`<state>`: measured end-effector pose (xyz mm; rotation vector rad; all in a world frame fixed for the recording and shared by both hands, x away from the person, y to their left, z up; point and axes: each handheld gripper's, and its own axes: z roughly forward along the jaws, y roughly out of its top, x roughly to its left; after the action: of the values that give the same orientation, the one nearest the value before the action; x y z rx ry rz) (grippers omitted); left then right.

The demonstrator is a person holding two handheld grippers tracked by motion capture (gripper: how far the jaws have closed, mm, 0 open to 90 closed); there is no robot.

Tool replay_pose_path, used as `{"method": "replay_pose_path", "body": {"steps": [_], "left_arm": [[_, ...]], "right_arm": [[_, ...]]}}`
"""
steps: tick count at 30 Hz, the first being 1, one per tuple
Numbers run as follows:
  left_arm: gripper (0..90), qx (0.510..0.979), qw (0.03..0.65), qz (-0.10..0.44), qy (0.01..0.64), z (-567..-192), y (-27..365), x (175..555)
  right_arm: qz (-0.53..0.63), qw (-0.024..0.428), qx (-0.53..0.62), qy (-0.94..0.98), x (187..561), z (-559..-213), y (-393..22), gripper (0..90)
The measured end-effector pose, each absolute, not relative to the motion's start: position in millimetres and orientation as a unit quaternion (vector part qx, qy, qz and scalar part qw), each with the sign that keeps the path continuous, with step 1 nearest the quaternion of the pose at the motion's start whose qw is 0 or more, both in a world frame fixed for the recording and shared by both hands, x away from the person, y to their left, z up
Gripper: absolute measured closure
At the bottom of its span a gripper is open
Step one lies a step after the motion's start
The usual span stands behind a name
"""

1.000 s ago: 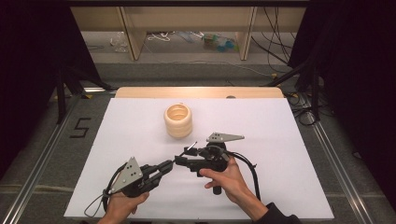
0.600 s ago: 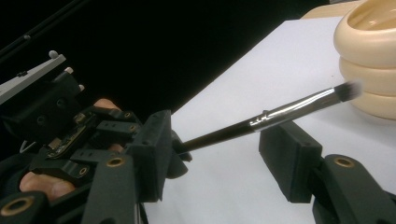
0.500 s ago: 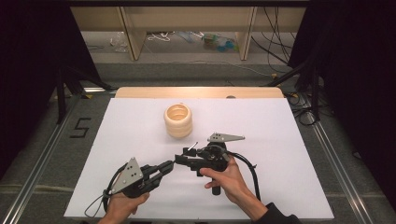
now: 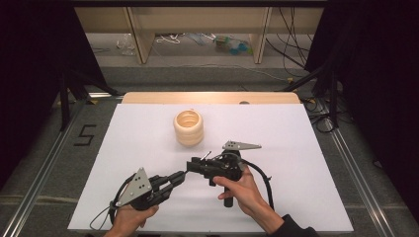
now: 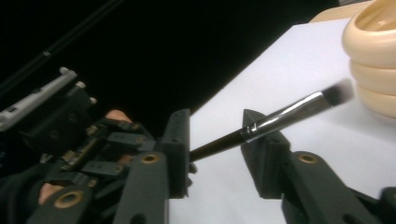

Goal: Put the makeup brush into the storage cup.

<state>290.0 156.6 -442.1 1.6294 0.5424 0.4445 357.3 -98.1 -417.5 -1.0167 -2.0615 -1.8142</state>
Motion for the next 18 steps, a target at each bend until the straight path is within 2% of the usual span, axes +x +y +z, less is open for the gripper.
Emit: {"method": "replay_pose_path", "body": {"steps": [8, 12, 18], "left_arm": [[84.3, 0.721, 0.626, 0.183, 0.235, -444.2, 156.0, 291.2], [81.3, 0.727, 0.619, 0.178, 0.237, -445.9, 156.7, 293.9], [67.0, 0.725, 0.618, 0.191, 0.238, -443.9, 158.2, 294.8]], "right_arm": [[-0.635, 0.133, -0.333, -0.684, 357.8, -417.3, -100.5, 78.0], [-0.643, 0.148, -0.316, -0.682, 356.3, -416.3, -99.4, 85.1], [-0.637, 0.12, -0.304, -0.698, 355.4, -412.7, -100.3, 85.1]]}}
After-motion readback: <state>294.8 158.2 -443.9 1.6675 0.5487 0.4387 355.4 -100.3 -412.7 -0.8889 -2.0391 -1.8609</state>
